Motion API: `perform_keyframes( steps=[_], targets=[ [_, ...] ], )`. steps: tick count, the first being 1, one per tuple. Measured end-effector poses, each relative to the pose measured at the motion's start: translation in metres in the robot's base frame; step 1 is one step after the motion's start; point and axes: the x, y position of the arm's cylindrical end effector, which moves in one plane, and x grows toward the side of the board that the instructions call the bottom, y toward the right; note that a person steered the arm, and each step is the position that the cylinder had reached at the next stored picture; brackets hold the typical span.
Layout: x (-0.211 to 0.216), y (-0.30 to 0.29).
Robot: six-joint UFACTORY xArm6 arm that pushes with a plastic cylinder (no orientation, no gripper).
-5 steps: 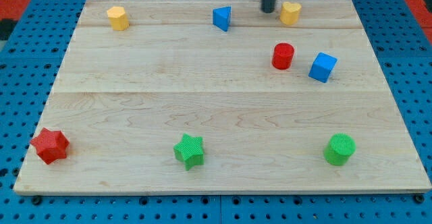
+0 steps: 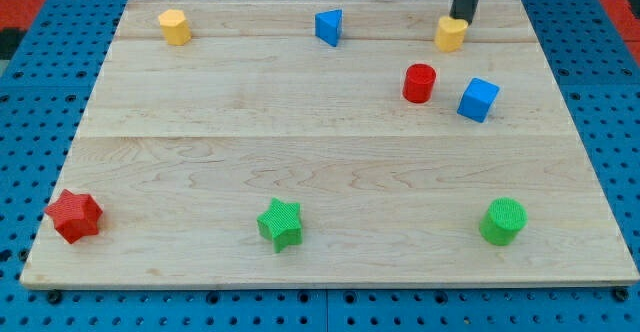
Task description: Place the green circle to the bottom of the yellow hexagon
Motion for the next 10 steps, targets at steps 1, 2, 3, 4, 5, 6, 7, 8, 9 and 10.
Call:
perform_keyframes(
  steps=[1, 2, 3, 4, 5, 6, 7, 8, 9, 10],
  targets=[
    [-0.007, 0.092],
    [-0.009, 0.159],
    [0.013, 0.159],
    [0.023, 0.159],
    [0.031, 0.159],
    [0.037, 0.159],
    [0.041, 0.159],
    [0.043, 0.159],
    [0.052, 0.137],
    [0.065, 0.151]
  ],
)
